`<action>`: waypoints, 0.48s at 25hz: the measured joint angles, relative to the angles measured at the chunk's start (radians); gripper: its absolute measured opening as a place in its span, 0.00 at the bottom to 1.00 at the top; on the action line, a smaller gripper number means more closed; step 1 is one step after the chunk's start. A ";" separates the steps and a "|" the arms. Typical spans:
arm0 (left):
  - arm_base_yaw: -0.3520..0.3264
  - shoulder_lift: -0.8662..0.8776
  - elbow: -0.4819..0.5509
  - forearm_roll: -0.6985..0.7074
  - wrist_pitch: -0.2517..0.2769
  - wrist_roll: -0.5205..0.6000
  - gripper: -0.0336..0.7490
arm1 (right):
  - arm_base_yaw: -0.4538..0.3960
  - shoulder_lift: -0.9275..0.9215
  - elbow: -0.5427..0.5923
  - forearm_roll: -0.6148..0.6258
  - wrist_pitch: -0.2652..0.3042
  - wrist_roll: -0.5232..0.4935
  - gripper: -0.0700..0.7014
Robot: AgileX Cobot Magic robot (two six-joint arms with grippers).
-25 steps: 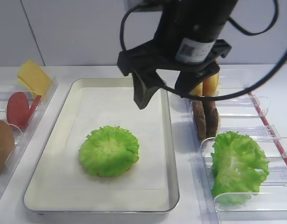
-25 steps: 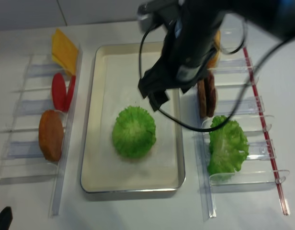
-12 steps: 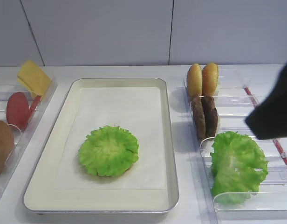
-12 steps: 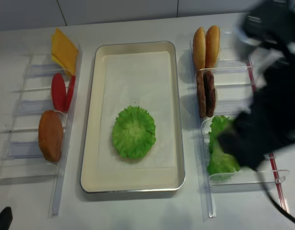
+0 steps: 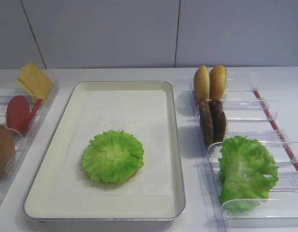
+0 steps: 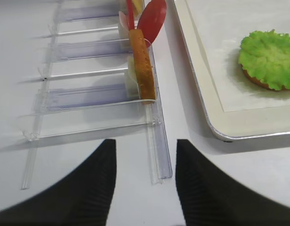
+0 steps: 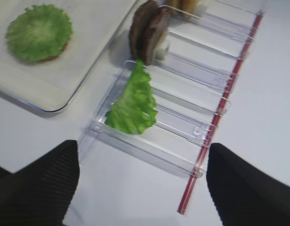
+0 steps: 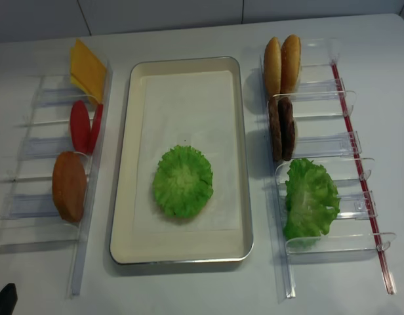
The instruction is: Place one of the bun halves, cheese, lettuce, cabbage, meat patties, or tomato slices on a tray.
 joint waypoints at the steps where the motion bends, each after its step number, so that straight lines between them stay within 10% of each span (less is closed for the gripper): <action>1: 0.000 0.000 0.000 0.000 0.000 0.000 0.41 | -0.047 -0.026 0.028 0.004 -0.007 -0.011 0.82; 12: 0.000 0.000 0.000 0.000 0.000 0.000 0.41 | -0.433 -0.309 0.263 0.110 -0.104 -0.131 0.82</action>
